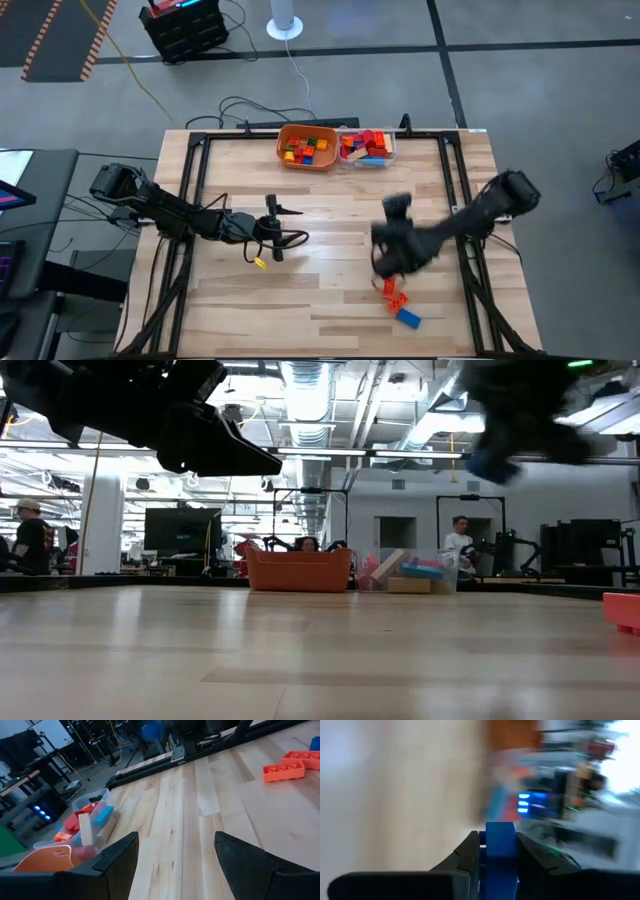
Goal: Sort blocks by size
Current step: Put the top blue game piece into the transparent bin, then put the top orange game piece into the transparent bin
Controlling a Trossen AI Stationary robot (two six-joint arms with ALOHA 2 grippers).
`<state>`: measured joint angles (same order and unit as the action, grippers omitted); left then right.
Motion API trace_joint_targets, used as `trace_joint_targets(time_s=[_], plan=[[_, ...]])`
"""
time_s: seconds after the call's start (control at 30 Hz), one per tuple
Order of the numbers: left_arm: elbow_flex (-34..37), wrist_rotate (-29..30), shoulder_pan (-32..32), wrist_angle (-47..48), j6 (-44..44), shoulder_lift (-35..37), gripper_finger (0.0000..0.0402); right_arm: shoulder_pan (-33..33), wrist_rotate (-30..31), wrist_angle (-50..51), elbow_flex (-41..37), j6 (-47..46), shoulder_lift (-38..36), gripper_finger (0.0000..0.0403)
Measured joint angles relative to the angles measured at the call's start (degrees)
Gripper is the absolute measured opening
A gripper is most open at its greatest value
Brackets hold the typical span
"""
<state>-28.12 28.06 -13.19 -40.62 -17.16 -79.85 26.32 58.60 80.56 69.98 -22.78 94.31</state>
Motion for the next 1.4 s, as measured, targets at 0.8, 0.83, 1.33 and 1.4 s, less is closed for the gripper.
trace_joint_targets(time_s=[0.8, 0.83, 1.33, 1.4], plan=[[0.0, -0.3, 0.0, 4.1, 2.8, 0.0, 0.0253, -59.5, -31.1, -45.4, 0.0, 17.2, -7.5, 0.0123], [0.0, -0.3, 0.0, 4.1, 3.2, 0.0, 0.0253, -60.1, -32.9, -46.0, 0.0, 17.2, -6.4, 0.0123], [0.0, -0.7, -0.1, 7.0, 8.3, 0.0, 0.0253, -58.1, -36.4, -44.5, 0.0, 21.6, 4.3, 0.0171], [0.0, -0.7, -0.3, 7.2, 8.6, 0.0, 0.0253, -58.2, -36.4, -42.5, 0.0, 21.9, 4.0, 0.0193]])
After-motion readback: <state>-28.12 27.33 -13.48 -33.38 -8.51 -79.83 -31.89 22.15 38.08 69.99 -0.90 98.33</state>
